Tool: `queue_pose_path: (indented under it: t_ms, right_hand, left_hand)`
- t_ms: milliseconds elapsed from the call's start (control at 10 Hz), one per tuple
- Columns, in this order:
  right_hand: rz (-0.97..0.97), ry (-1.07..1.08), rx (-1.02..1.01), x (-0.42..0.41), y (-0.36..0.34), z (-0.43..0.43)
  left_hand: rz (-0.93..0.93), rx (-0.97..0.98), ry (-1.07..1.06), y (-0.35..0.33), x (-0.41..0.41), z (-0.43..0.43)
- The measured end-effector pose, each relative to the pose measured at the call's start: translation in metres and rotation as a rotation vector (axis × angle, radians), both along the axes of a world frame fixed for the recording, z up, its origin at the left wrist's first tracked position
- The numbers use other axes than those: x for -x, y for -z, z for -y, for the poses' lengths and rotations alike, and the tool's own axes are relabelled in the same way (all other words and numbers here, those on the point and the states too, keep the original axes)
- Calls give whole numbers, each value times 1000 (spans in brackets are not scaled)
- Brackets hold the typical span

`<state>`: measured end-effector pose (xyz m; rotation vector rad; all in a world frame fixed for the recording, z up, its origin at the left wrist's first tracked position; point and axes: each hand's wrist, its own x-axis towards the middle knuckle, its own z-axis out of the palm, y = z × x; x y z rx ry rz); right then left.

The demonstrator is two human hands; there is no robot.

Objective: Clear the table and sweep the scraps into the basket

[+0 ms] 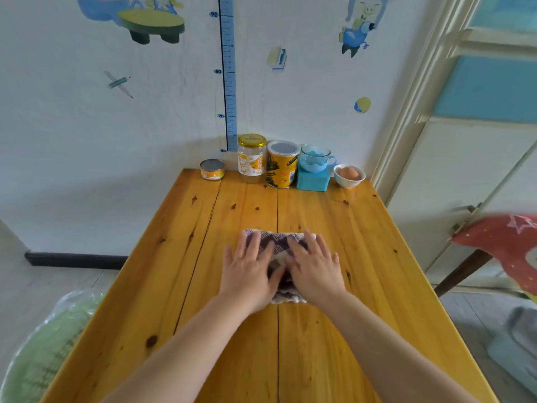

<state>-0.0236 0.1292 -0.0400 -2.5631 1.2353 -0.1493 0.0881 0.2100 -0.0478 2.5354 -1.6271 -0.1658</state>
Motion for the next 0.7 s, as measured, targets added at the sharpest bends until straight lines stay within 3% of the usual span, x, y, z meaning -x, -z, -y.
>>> queue_pose_path:
  t_ms: [100,500,600,700]
  right_hand:
    - [-107,-18,-22,0,15,2]
    - [-166,-43,-68,-14,13,40]
    - [73,-8,-110,-4,10,34]
    - [557,195,-129,14,7,28]
  left_hand:
    - [-70,-69,7,14,5,2]
    - [-78,16,-29,15,-6,34]
    - [-149,148,-32,19,-11,21]
    - [-122,316,-128,22,-25,4]
